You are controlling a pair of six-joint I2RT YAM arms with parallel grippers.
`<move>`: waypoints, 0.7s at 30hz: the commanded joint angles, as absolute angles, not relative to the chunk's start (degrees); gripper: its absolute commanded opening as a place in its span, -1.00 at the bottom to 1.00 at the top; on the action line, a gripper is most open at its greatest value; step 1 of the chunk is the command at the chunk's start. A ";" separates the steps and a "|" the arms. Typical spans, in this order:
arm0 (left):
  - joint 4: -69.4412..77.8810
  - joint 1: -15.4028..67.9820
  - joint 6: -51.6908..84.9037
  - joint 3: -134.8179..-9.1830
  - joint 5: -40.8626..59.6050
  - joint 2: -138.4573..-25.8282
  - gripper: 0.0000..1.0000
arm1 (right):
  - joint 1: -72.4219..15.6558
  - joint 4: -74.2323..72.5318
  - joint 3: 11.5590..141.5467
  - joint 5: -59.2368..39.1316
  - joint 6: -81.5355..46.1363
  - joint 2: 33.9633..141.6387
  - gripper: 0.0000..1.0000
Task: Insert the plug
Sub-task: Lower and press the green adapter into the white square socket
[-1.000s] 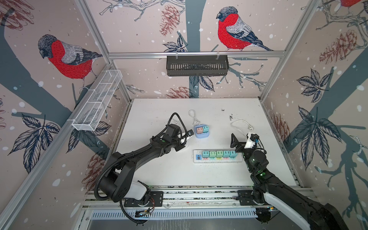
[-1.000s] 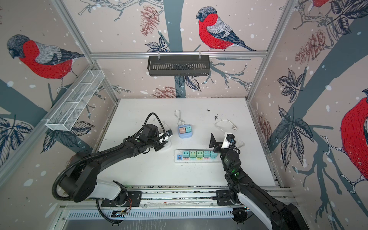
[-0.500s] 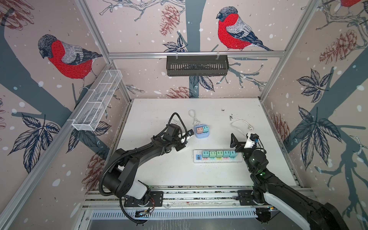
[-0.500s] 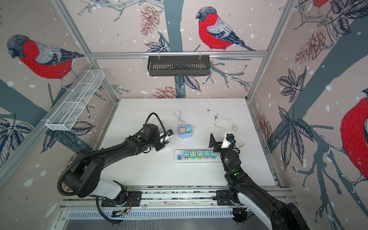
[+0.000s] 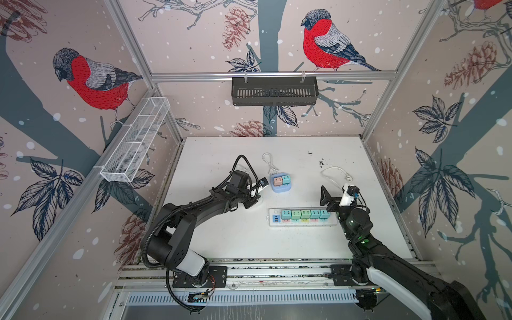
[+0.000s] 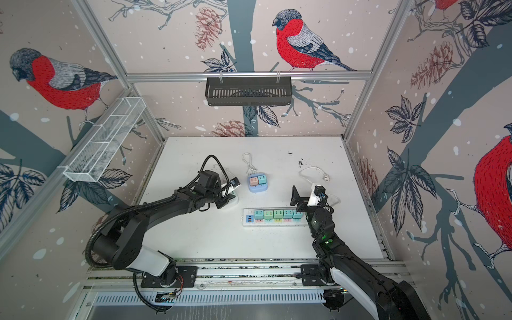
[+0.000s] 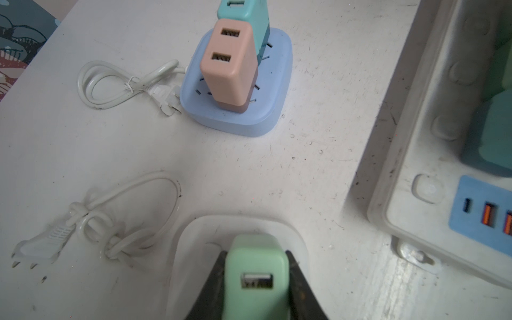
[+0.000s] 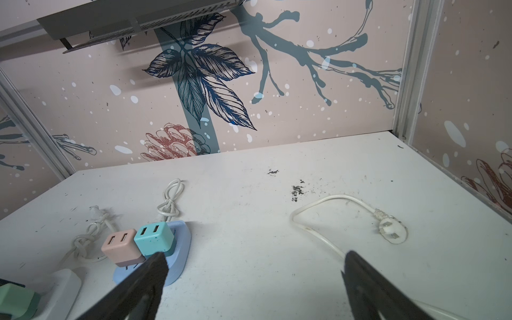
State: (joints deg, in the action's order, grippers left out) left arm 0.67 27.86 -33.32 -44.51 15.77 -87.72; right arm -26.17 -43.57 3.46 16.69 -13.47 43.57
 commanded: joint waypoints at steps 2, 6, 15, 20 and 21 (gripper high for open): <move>-2.96 25.73 -34.15 -45.17 18.00 -89.57 -1.00 | -26.18 -45.11 4.12 16.44 -13.98 43.70 0.99; -3.55 24.40 -34.19 -45.47 19.70 -91.32 -1.00 | -26.18 -45.03 4.15 16.37 -13.95 43.86 0.99; -5.59 23.47 -34.54 -47.00 21.47 -93.52 -1.00 | -26.14 -45.04 4.14 16.31 -13.97 44.06 0.99; -6.93 23.48 -35.10 -48.15 22.61 -92.28 -0.70 | -26.14 -45.01 4.33 16.17 -13.92 44.32 0.99; -6.75 23.49 -34.99 -48.11 22.38 -91.69 -0.42 | -26.14 -45.09 4.33 16.17 -13.97 44.36 0.99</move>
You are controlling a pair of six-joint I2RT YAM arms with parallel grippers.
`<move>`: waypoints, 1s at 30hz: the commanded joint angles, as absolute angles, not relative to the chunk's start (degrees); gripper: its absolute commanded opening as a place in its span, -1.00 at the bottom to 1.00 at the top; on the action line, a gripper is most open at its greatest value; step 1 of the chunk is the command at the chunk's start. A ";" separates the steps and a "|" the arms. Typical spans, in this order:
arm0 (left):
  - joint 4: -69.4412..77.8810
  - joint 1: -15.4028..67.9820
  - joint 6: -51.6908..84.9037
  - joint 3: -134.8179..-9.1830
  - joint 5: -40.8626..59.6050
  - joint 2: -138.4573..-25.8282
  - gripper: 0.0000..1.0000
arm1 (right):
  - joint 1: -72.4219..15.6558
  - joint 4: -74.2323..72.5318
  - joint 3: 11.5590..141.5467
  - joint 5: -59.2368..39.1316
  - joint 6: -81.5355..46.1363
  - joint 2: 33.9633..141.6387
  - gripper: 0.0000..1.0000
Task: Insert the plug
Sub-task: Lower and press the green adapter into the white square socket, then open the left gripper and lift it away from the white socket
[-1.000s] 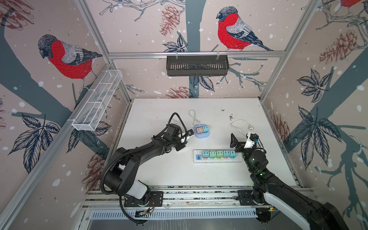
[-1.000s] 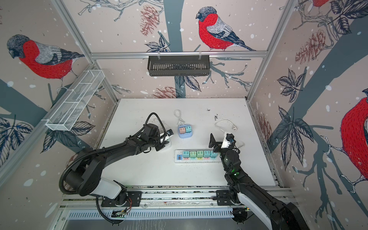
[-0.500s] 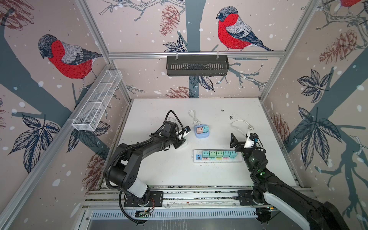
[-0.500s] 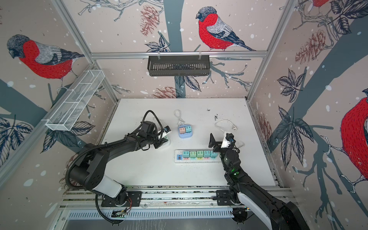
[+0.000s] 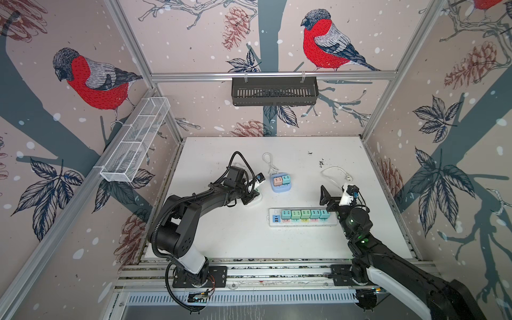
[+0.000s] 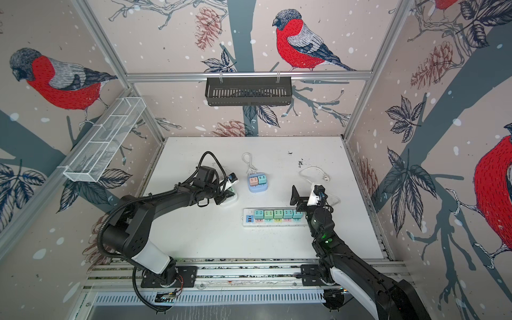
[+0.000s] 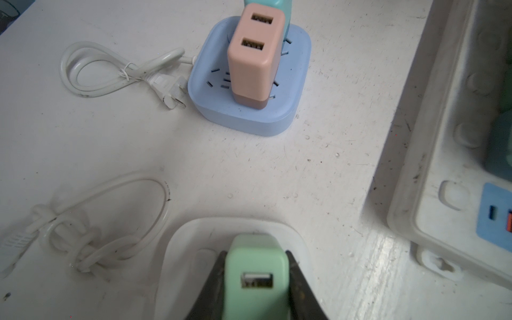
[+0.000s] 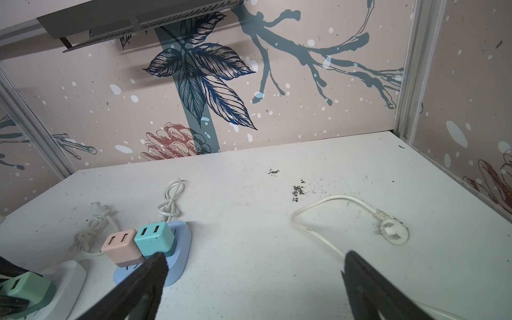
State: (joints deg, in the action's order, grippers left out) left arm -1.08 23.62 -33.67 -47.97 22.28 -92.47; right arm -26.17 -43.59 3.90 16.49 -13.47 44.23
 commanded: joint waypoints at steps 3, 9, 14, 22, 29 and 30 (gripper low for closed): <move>-5.60 23.47 -34.93 -47.65 22.48 -89.08 0.98 | -26.18 -45.01 4.54 16.21 -13.92 44.66 0.99; -1.16 24.34 -33.34 -44.65 24.70 -77.72 0.98 | -26.09 -44.88 5.01 17.08 -14.12 45.38 0.99; 8.87 24.43 -24.93 -38.27 18.62 -66.34 0.98 | -25.72 -43.14 4.46 21.86 -15.84 42.16 0.99; 31.56 23.05 -8.97 -21.97 -8.61 -54.24 0.98 | -24.67 -33.41 6.20 31.96 -29.98 36.43 0.99; 47.08 17.02 -8.97 -13.52 -15.79 -62.47 0.97 | -23.03 -17.83 18.49 38.85 -32.96 47.10 0.99; 48.09 16.46 -8.20 -13.56 -17.32 -64.60 0.97 | -22.76 -17.77 19.53 39.72 -31.62 48.48 0.99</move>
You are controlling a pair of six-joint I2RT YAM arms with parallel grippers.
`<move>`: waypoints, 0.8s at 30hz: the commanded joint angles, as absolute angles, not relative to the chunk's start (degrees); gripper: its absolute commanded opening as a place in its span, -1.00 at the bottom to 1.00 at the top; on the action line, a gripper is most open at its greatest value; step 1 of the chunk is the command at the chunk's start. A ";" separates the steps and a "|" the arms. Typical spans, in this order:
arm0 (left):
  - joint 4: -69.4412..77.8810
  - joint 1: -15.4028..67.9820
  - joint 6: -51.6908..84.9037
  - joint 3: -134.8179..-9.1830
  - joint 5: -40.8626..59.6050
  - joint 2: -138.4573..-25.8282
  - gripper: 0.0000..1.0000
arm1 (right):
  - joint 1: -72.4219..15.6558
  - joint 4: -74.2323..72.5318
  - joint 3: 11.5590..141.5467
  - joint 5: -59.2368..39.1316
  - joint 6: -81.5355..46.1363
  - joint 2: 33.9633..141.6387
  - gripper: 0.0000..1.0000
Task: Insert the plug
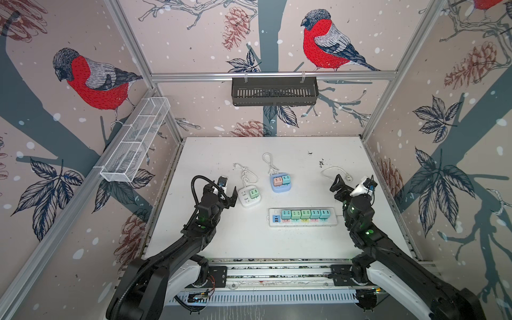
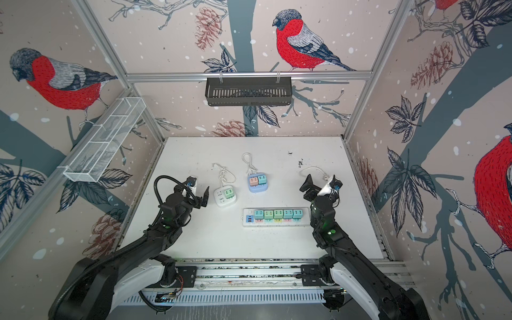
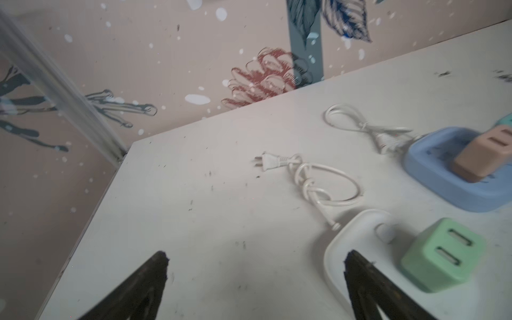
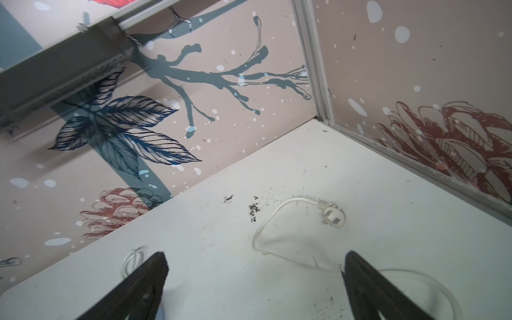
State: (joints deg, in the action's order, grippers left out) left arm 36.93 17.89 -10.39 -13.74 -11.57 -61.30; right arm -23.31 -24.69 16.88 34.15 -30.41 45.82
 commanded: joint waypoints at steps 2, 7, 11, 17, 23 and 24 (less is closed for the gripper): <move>51.05 16.00 -7.49 -13.41 -19.97 -68.66 0.96 | -21.98 -20.43 20.78 38.36 -26.49 51.05 0.99; 57.51 14.61 -6.30 -11.40 -18.70 -72.19 0.96 | -17.10 -27.00 21.63 31.86 -18.47 55.00 0.99; 58.09 12.76 -5.38 -11.27 -16.28 -72.38 0.96 | -12.23 -31.70 20.75 32.00 -12.52 58.30 0.99; 59.43 6.12 -1.17 -12.75 -11.63 -74.59 0.96 | -8.02 -47.77 13.32 27.48 -10.38 63.57 0.99; 82.49 5.10 -0.01 -5.46 -15.14 -83.84 0.95 | -7.47 -53.26 16.94 26.54 -9.92 78.12 0.99; 83.08 5.10 -0.12 -5.77 -14.98 -84.87 0.95 | -7.39 -49.51 18.95 24.89 -10.10 78.93 0.99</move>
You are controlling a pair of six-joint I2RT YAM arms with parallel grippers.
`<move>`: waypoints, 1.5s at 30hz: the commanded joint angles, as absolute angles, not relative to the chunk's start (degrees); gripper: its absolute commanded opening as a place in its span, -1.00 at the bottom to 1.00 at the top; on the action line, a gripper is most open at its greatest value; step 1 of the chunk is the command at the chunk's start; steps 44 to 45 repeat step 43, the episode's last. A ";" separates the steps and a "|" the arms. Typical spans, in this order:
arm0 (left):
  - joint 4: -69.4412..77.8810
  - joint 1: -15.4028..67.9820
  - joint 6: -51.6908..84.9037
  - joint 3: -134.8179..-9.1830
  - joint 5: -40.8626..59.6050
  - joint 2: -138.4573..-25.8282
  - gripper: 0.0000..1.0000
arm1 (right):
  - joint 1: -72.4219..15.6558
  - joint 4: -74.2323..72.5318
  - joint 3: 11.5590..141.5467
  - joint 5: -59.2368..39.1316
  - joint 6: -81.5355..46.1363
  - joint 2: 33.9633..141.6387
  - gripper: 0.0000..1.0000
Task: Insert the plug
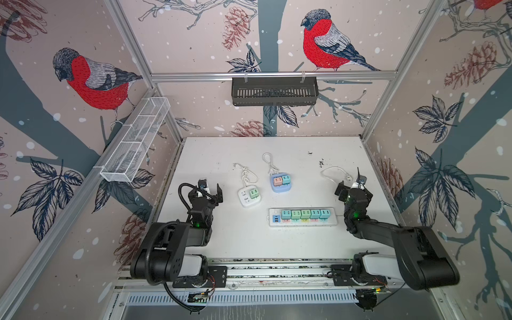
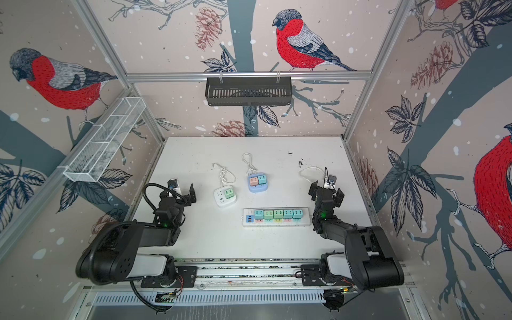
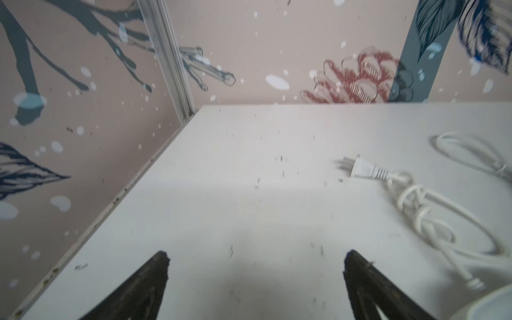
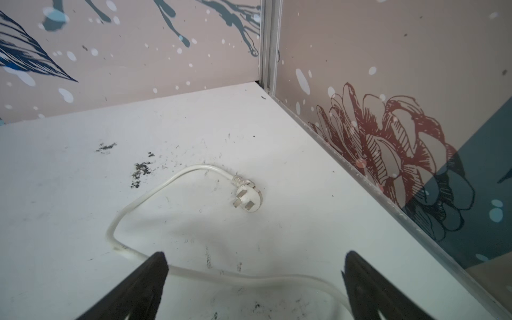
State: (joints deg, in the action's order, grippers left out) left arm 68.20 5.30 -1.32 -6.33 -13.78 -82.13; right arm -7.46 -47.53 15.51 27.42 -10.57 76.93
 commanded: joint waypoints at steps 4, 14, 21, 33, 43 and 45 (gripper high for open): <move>74.49 5.06 -1.26 -9.94 -10.92 -84.93 0.95 | -8.34 -48.87 20.35 19.76 -6.36 80.42 0.99; 70.92 4.75 -1.06 -12.30 -10.70 -85.52 0.95 | -6.19 -77.24 8.89 19.86 -2.13 84.78 0.99; 64.35 2.94 1.07 -16.38 -10.17 -86.65 0.96 | -2.84 -70.72 12.77 17.16 -5.66 86.44 0.99; 63.46 1.55 1.58 -16.47 -7.21 -86.04 0.96 | -2.90 -70.00 12.83 17.23 -5.66 86.13 0.99; 63.45 1.56 1.58 -16.50 -7.21 -86.04 0.96 | -2.81 -69.63 13.07 16.96 -5.80 86.23 0.99; 63.45 1.56 1.58 -16.50 -7.21 -86.04 0.96 | -2.81 -69.63 13.07 16.96 -5.80 86.23 0.99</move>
